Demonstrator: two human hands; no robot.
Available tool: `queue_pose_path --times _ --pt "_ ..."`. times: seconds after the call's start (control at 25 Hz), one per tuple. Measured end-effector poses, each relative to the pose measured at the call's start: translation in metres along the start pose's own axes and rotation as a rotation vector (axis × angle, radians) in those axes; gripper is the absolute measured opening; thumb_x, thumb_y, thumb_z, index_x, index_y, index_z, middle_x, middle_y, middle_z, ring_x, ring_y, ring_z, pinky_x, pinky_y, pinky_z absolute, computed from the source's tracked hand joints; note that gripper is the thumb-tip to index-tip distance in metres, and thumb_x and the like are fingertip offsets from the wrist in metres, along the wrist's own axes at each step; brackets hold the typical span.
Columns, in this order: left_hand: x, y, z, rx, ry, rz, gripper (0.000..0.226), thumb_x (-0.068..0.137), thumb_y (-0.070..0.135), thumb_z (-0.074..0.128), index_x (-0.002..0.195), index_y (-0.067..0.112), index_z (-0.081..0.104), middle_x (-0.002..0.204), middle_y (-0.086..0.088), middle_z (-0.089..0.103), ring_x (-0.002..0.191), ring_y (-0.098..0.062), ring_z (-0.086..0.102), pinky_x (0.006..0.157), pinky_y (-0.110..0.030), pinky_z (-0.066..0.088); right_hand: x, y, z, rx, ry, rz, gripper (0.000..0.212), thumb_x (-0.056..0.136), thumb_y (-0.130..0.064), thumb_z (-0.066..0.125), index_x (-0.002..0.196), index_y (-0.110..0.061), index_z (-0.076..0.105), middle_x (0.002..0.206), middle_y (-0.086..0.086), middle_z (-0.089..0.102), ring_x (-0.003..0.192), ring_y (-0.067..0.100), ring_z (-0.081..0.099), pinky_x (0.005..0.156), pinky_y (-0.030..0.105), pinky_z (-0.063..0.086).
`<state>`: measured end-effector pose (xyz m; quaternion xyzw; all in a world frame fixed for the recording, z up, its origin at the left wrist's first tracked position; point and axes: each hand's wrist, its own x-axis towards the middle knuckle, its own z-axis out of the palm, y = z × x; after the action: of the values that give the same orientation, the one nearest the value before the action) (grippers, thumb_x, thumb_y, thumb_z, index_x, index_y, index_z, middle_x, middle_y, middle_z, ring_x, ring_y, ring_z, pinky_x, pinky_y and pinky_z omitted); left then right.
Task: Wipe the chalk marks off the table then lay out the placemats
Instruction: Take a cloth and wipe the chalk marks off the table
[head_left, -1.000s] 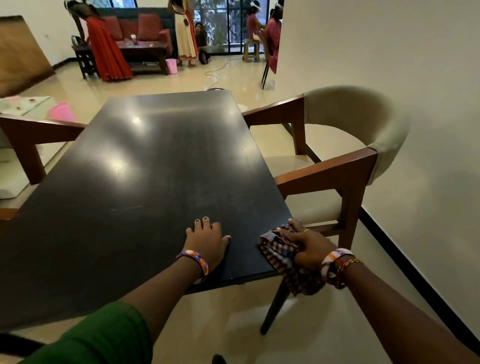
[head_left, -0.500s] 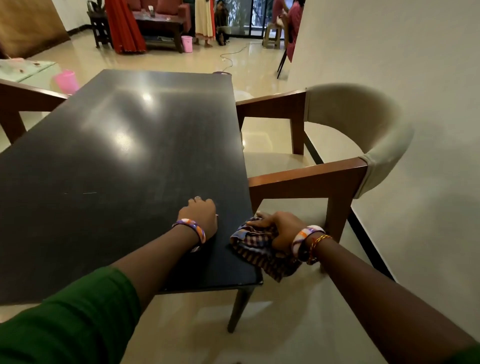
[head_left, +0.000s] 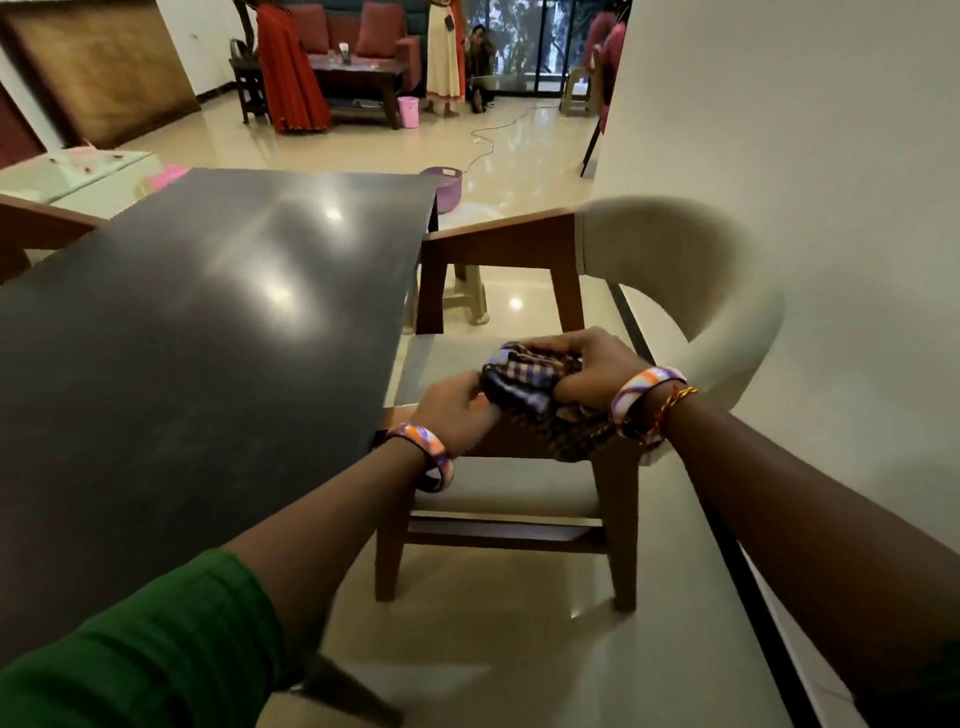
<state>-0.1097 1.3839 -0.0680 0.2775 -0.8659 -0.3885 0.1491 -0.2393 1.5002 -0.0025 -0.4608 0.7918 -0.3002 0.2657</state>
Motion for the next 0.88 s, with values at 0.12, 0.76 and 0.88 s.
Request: queue_pose_path --times 0.12,0.76,0.88 --pt "0.025 0.067 0.038 -0.727 -0.001 -0.236 0.016 0.093 0.018 0.052 0.107 0.013 0.058 0.100 -0.004 0.063 0.101 -0.023 0.055 0.082 -0.031 0.045 0.002 0.031 -0.054 0.271 0.071 -0.027 0.057 0.078 0.013 0.054 0.126 -0.016 0.058 0.095 0.007 0.064 0.056 -0.001 0.060 0.050 0.013 0.048" --pt "0.151 0.198 0.153 -1.300 0.261 -0.500 0.011 0.088 0.015 0.058 0.092 0.006 0.063 0.068 -0.009 0.072 0.074 -0.023 0.065 0.072 -0.035 0.053 0.047 0.155 -0.198 0.564 0.024 -0.057 0.051 0.085 -0.007 0.065 0.133 -0.011 0.050 0.120 0.009 0.058 0.082 0.006 0.059 0.059 0.011 0.053" --pt "0.192 0.194 0.171 -1.311 0.272 -0.533 0.017 0.087 0.015 0.061 0.100 0.005 0.063 0.103 -0.017 0.067 0.091 -0.030 0.064 0.080 -0.040 0.052 0.079 0.175 -0.219 0.401 0.119 -0.144 0.060 0.079 -0.005 0.070 0.135 -0.012 0.048 0.127 0.008 0.057 0.104 0.014 0.058 0.095 0.026 0.049"
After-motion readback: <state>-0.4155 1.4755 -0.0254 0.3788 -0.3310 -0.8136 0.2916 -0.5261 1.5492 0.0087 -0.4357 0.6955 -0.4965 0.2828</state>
